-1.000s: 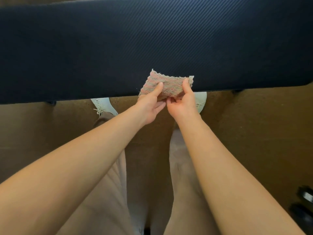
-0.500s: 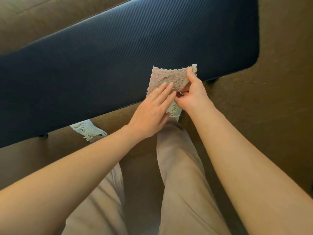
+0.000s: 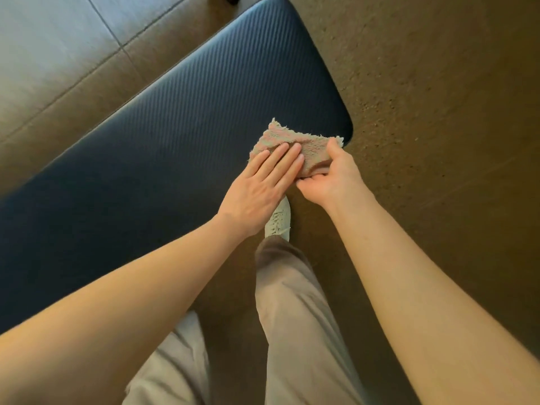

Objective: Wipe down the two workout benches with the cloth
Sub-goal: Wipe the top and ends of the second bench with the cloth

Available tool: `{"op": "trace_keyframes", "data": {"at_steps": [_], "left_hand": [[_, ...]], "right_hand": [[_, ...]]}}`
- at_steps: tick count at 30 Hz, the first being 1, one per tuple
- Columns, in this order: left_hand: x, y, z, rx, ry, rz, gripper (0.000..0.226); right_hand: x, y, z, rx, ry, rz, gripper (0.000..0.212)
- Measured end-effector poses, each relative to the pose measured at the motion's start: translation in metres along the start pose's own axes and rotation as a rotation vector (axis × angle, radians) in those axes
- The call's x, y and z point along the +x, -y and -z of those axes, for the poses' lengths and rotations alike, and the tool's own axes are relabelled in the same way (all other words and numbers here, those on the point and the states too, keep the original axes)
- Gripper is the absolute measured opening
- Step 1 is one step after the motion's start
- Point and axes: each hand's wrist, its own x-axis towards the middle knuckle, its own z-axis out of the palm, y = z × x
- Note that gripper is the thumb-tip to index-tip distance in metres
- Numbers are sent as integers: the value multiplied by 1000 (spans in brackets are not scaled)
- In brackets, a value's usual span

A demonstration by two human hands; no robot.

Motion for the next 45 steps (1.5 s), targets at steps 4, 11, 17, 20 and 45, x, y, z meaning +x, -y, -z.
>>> {"op": "trace_keyframes", "data": {"at_steps": [4,11,17,20,45], "left_hand": [[46,4,18,4,-8,-118,70],[136,16,58,39,18,-279,72],[203,40,88,233,19,-440,76],[211,59,95,278,-5,-429,77],[3,150,58,38,-7,361,66]], "right_hand": [[4,31,12,269,5,1,66],[-11,34,33,248,14,259,66],[2,48,14,-390,68,488,47],[16,57,2,-859,92,666,52],[26,-67,-89,-2387,140,1214,73]]}}
